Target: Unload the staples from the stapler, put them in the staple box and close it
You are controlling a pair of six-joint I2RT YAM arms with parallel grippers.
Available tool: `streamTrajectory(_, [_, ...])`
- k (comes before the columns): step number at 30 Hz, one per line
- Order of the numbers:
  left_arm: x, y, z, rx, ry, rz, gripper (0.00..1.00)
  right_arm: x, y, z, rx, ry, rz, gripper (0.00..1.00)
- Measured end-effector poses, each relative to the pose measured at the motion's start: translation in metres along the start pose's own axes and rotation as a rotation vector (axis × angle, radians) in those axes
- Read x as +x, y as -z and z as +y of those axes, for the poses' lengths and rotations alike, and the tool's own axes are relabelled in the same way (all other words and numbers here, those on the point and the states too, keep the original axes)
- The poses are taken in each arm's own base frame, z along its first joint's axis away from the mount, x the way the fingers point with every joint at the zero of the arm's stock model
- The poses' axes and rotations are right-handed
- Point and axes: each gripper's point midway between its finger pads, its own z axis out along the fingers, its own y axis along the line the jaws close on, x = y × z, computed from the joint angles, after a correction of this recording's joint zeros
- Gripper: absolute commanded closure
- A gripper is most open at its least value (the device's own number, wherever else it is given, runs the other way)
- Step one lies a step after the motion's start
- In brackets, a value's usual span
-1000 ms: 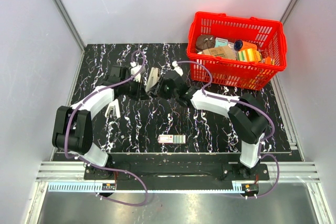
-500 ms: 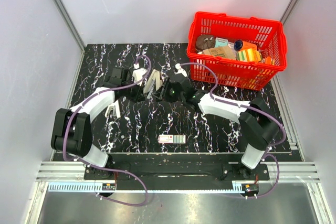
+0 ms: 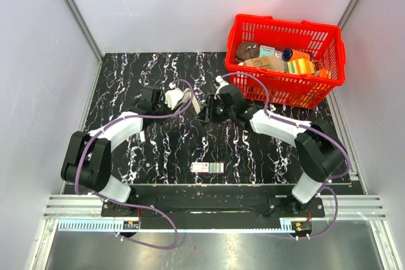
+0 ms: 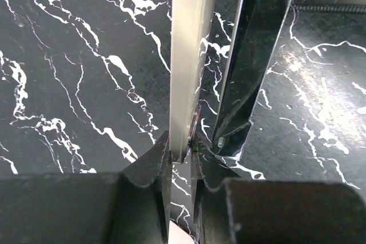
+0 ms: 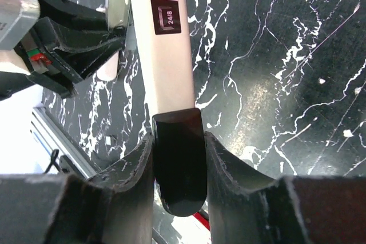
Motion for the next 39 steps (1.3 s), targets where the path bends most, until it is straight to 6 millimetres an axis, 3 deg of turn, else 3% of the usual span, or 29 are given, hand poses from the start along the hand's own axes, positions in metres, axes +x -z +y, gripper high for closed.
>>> streamTrajectory(5, [0.006, -0.007, 0.005, -0.105, -0.118, 0.009, 1.00, 0.010, 0.004, -0.012, -0.030, 0.073, 0.059, 1.00])
streamTrajectory(12, [0.029, -0.012, 0.016, -0.265, -0.326, 0.063, 1.00, 0.043, 0.009, -0.029, -0.051, 0.150, 0.167, 1.00])
streamTrajectory(16, [0.025, -0.013, 0.025, -0.350, -0.423, 0.060, 1.00, 0.050, 0.011, -0.033, -0.056, 0.180, 0.191, 1.00])
streamTrajectory(22, [0.009, -0.011, 0.033, -0.482, -0.534, 0.023, 1.00, 0.047, 0.015, -0.039, -0.057, 0.231, 0.196, 1.00])
streamTrajectory(30, [0.000, -0.013, 0.030, -0.564, -0.601, 0.004, 1.00, 0.045, 0.019, -0.053, -0.027, 0.242, 0.209, 1.00])
streamTrajectory(35, [-0.003, -0.018, 0.017, -0.442, -0.495, 0.048, 0.96, 0.039, 0.020, -0.053, -0.021, 0.221, 0.198, 1.00])
streamTrajectory(38, [-0.021, -0.012, -0.001, -0.303, -0.368, 0.018, 0.92, 0.019, 0.023, -0.043, -0.020, 0.191, 0.141, 1.00])
streamTrajectory(39, [-0.038, -0.003, -0.018, -0.203, -0.297, -0.035, 0.89, 0.002, 0.027, -0.033, -0.027, 0.174, 0.090, 1.00])
